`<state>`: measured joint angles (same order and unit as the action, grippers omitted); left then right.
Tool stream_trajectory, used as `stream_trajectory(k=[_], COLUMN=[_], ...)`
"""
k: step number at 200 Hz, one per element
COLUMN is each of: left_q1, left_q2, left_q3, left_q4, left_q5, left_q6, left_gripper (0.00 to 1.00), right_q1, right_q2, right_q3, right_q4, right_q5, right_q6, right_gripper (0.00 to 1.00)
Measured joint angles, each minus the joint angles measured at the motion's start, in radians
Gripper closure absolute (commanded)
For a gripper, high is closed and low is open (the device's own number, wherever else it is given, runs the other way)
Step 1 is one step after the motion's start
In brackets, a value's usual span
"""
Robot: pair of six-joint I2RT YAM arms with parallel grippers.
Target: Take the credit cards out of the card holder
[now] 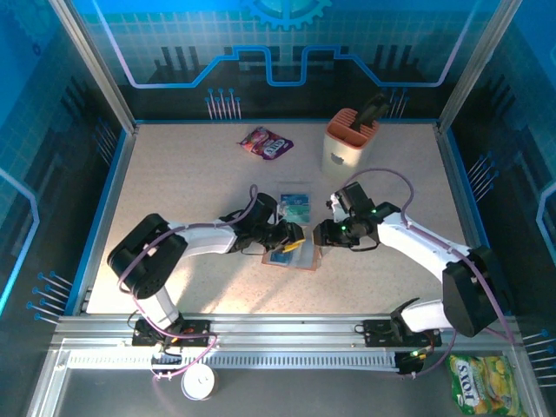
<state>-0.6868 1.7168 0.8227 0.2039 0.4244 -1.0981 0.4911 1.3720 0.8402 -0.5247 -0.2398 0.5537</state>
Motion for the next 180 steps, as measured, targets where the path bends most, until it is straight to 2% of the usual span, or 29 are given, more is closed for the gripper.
stream_trajectory(k=[83,180], left_q1=[-0.043,-0.026], left_q2=[0.098,0.088], left_q3=[0.026,0.026], left_q4=[0.023,0.006], left_q5=[0.004,-0.031], left_q6=[-0.027,-0.055], left_gripper=[0.52,0.49], right_q1=[-0.002,-0.021], right_q2=[0.031,0.111], right_q3=[-0.076,-0.089], right_q4=[0.081,0.206], right_q5=[-0.054,-0.132], right_q6=[0.03,0.059], right_gripper=[0.49,0.64])
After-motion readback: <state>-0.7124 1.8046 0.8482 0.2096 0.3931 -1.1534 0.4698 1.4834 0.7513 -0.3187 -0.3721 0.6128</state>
